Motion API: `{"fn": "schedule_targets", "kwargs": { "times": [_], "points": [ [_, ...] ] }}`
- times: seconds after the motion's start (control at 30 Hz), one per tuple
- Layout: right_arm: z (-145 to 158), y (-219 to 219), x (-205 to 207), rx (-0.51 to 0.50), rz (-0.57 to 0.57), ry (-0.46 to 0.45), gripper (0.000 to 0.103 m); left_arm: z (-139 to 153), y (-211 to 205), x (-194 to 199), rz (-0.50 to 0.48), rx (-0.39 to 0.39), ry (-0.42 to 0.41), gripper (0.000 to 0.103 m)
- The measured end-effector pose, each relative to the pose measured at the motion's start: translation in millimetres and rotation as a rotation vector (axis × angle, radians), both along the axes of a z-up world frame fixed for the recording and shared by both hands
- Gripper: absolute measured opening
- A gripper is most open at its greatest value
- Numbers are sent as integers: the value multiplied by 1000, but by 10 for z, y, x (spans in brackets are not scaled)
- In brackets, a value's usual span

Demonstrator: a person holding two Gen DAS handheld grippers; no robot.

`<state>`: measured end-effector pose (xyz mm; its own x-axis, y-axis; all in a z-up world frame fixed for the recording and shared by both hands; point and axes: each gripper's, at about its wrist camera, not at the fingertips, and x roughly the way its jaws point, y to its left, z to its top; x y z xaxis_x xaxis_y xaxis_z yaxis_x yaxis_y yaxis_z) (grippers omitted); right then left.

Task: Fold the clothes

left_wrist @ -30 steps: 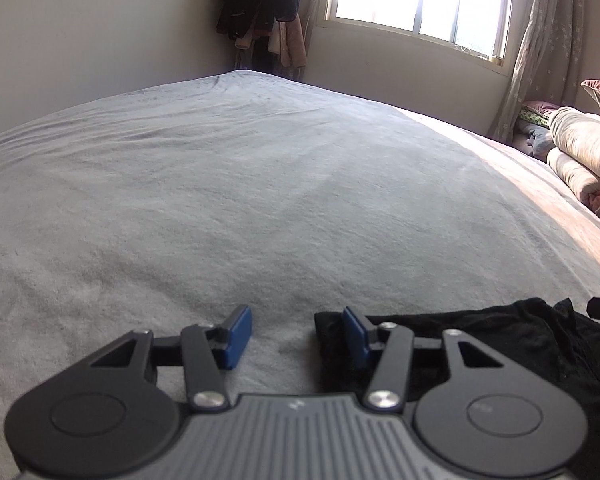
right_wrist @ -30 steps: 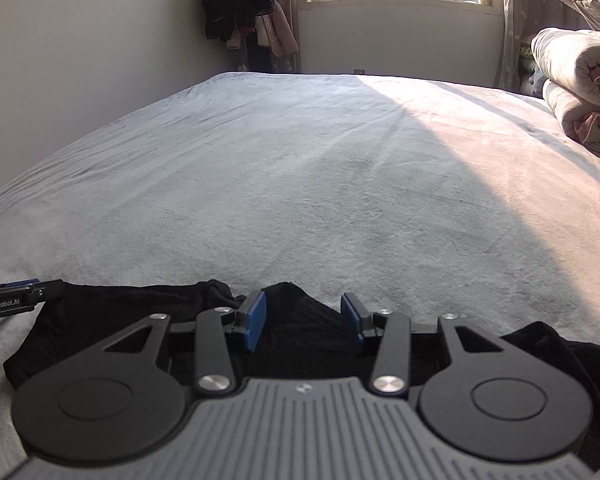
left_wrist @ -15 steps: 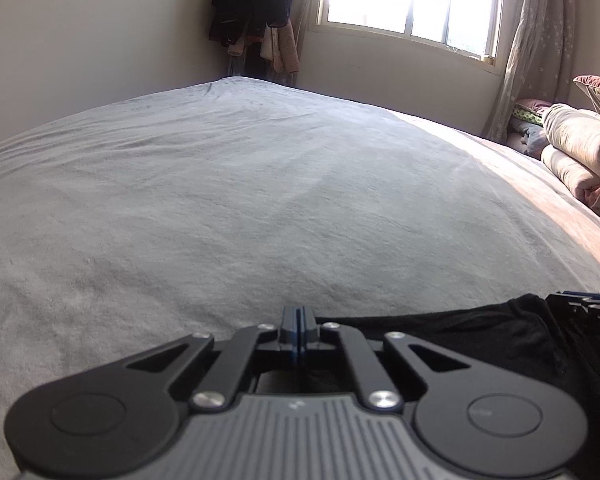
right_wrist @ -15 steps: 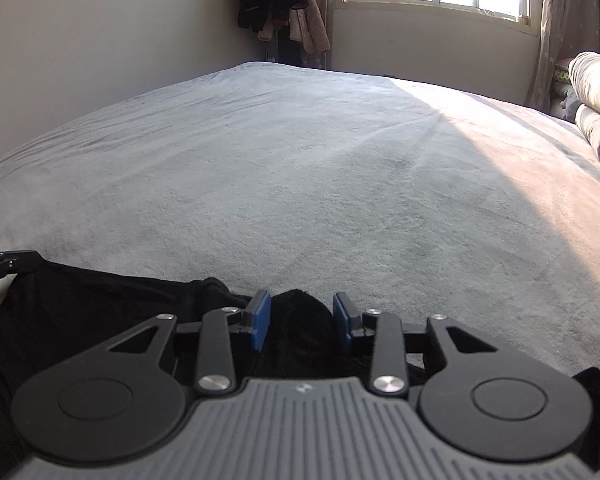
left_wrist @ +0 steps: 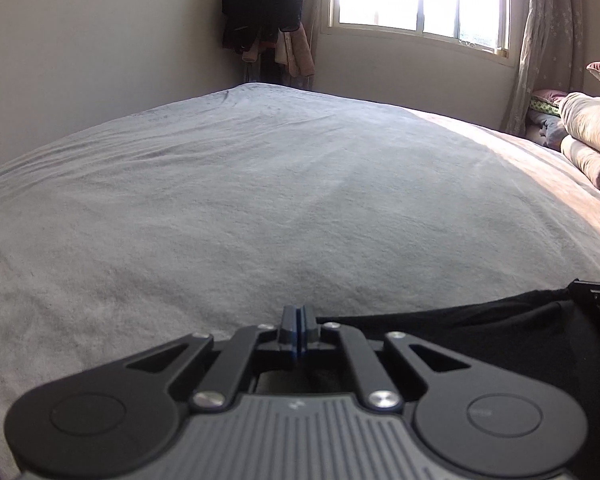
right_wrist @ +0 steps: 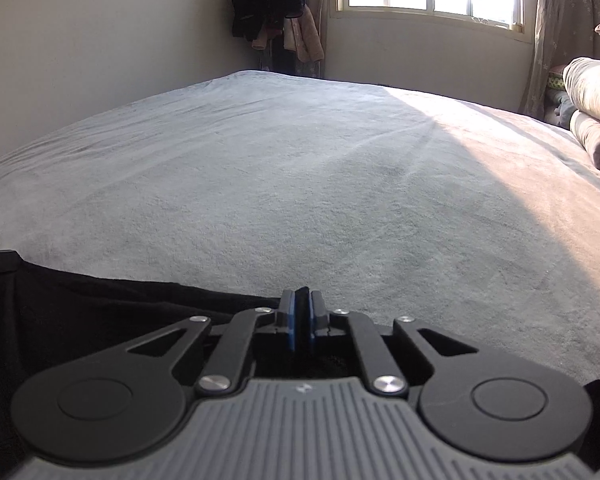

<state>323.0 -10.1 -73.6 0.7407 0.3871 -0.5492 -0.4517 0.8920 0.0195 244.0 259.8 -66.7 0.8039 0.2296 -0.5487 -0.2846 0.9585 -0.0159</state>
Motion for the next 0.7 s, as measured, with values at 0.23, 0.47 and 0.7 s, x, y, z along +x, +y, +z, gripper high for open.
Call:
{"fn": "schedule_targets", "kwargs": {
  "times": [0.23,0.47,0.7],
  "points": [
    [117,83,-91,-82,4,-40,38,165,-3,-95,-7,11,-36,22],
    [403,21,-165,75,59,35,38,322,-19,-207,-115,-74,-119,28],
    [202,405,-179,15,123,116,19,121,5,-75,-206,-186,-4,23]
  ]
}}
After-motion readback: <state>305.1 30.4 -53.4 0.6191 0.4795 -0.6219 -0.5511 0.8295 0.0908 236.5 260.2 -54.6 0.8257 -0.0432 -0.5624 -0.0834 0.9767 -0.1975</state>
